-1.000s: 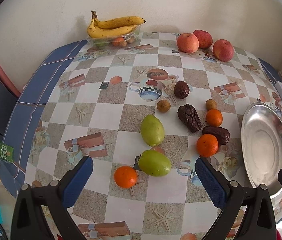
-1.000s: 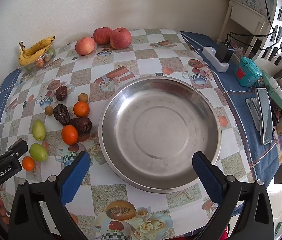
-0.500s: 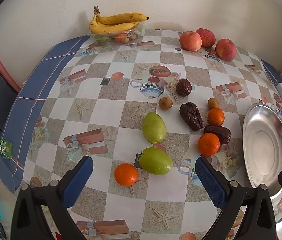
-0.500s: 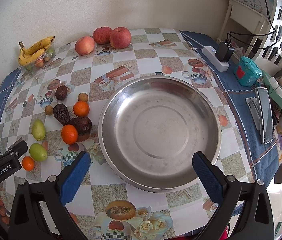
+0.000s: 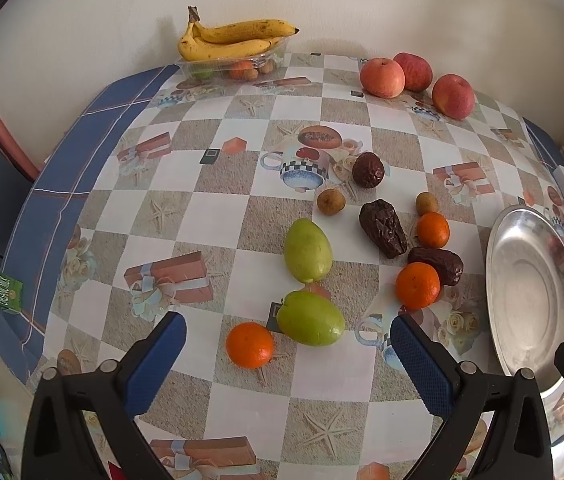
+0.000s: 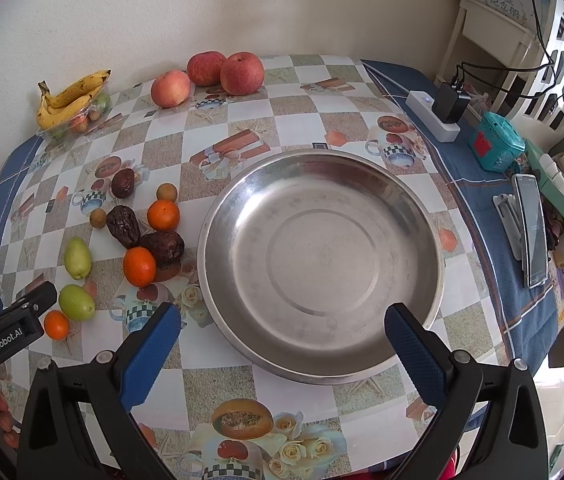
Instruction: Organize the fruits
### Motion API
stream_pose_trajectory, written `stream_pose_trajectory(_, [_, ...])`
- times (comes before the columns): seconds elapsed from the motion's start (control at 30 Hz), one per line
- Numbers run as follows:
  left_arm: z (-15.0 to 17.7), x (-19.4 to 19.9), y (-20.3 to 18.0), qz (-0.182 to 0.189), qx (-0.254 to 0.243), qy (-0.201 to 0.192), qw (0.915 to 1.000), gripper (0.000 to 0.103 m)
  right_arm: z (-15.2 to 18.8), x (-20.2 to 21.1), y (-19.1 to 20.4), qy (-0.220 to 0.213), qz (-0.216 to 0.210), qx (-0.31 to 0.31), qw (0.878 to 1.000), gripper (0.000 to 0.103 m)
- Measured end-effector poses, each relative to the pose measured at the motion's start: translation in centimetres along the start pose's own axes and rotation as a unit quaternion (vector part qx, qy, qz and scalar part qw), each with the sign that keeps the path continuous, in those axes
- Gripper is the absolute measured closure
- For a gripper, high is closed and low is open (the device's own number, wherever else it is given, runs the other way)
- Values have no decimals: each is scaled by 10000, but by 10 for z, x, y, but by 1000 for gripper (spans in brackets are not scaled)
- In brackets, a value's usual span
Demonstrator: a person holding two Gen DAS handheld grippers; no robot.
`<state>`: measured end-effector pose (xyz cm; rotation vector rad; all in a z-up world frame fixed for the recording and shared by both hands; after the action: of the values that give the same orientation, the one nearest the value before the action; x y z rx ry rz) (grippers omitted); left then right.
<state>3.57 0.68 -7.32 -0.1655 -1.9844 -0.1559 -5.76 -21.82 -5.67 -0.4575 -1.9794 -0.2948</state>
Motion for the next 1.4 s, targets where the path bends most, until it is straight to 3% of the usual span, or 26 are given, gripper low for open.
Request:
stream_pose_trajectory(0.77, [4,-4,-1,101,43,100,9999,0,1,0,1,30,-26,3,10000,1])
stream_pose_trajectory(0.97, [-4,-6,15,200,510,-12,9985,0,1,0,5,45,-115,23,9999,1])
stream_pose_trajectory(1.13, [-9,-21,41,301,1154,42,9928,0,-2,-2,32,86,-577,242,9980,1])
stream_pose_trajectory(1.4, [0,-53,45,703,1605,699,9820,0,-1,-29,91,564,-997,475,9923,1])
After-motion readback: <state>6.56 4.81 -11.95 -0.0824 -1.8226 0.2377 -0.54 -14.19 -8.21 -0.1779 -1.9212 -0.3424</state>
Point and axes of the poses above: each gripper's, at about its wrist camera, not at the fingertips, and x roughly against the way its jaws point, y to its left, z to its underside, the point moved 8 cm from there along -x, roughly the way its jaws point, and after that the axes turned 1 degree about -x, right-handed, at the moved point
